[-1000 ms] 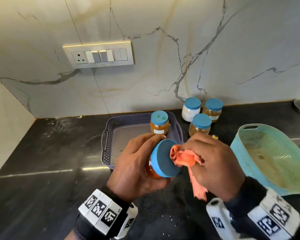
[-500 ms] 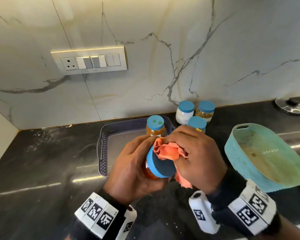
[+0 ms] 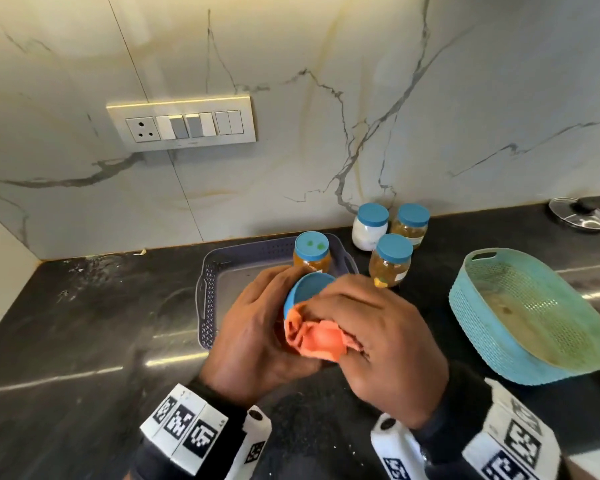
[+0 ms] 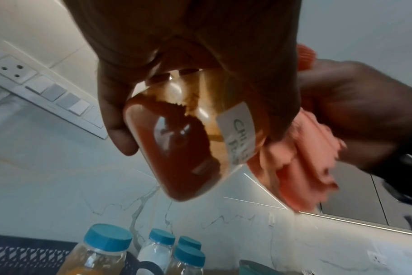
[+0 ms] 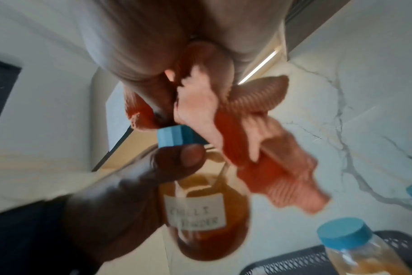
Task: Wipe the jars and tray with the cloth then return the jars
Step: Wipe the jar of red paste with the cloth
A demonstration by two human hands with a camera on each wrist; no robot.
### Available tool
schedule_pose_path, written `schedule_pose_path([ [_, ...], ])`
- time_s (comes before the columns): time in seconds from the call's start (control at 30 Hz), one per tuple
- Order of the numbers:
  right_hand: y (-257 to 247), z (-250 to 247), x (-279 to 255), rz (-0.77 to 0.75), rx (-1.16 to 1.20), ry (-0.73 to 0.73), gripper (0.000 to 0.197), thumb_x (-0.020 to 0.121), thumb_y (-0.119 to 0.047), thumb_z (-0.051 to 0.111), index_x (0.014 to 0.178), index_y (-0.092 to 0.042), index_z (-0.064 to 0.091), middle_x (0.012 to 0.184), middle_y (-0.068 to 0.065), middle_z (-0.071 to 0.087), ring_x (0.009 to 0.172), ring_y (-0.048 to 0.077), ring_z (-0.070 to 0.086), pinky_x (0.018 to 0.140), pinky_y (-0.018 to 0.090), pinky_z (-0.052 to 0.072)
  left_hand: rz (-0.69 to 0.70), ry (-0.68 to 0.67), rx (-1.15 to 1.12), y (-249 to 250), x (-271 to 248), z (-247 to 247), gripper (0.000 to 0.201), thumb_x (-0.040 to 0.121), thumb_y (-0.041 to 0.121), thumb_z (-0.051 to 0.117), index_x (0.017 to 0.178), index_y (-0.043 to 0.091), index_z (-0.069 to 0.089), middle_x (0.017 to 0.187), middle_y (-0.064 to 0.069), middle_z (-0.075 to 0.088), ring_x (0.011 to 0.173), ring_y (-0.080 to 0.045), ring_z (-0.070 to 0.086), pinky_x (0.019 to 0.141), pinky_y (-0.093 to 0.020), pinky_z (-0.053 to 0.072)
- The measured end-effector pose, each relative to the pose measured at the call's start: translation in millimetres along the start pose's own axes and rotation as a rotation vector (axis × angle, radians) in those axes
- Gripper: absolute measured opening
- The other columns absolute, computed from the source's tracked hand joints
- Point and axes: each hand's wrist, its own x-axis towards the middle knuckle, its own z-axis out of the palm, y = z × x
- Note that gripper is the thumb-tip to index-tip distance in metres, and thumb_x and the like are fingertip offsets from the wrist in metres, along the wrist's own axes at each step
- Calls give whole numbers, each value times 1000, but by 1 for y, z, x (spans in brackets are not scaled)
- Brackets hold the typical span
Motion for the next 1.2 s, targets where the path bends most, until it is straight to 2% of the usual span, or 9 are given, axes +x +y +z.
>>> schedule_pose_path([
  [0.13,21,-13,-15,63,0,-52,32,77,-20,52,103,-15,71,103,-4,65,93,11,62,80,28,54,-38,0,16,5,-7,0,90,60,52,93,134,16,57,130,7,61,121,-7,57,100,-29,50],
  [0.3,26,-11,11,67,-10,71,19,82,-12,68,101,-14,71,99,-2,67,92,14,62,79,26,52,-70,-20,-33,20,-4,14,89,60,48,94,136,19,57,128,11,60,116,-3,59,97,-19,49],
  [0.5,38,-23,-24,21,1,-159,28,82,-23,59,108,-21,68,106,-11,66,97,2,59,84,17,52,-140,-48,3,17,-5,8,85,59,52,91,132,25,57,125,15,61,114,0,59,94,-16,48],
  [0.6,62,-30,-29,185,10,-28,27,81,-9,77,104,-21,70,100,-11,68,92,5,62,78,25,55,-366,21,-252,23,-5,13,75,62,43,92,127,28,58,116,16,69,108,-2,65,88,-15,50],
  [0.67,65,-34,-26,243,42,102,25,79,-15,81,102,-20,70,97,-8,69,88,6,63,78,13,50,-529,74,-572,27,-1,15,69,65,35,89,125,24,57,113,12,73,103,-5,70,83,-18,54],
  [0.77,54,-33,-20,200,122,191,26,86,-40,68,102,-19,69,96,-9,69,89,2,62,78,7,46,-679,99,-814,29,5,18,66,74,54,78,128,23,58,118,1,74,110,-17,71,88,-32,59],
  [0.93,49,-28,-9,71,133,193,18,86,-15,72,104,-12,70,102,-3,69,98,9,64,82,24,53,-793,101,-1060,38,14,16,62,83,56,65,133,19,59,123,-10,73,112,-28,70,84,-41,61],
  [1.1,40,-30,14,-50,62,124,28,88,-30,56,107,-15,71,106,0,66,101,13,61,85,24,51,-730,101,-1040,41,14,17,48,88,43,56,129,18,61,119,-6,75,110,-23,71,89,-39,60],
  [1.2,34,-24,5,-139,11,76,25,86,-21,55,108,-20,67,110,-1,63,103,12,59,84,25,51,-722,168,-1009,42,17,14,52,94,45,59,132,10,60,118,-13,74,107,-29,72,87,-40,60],
])
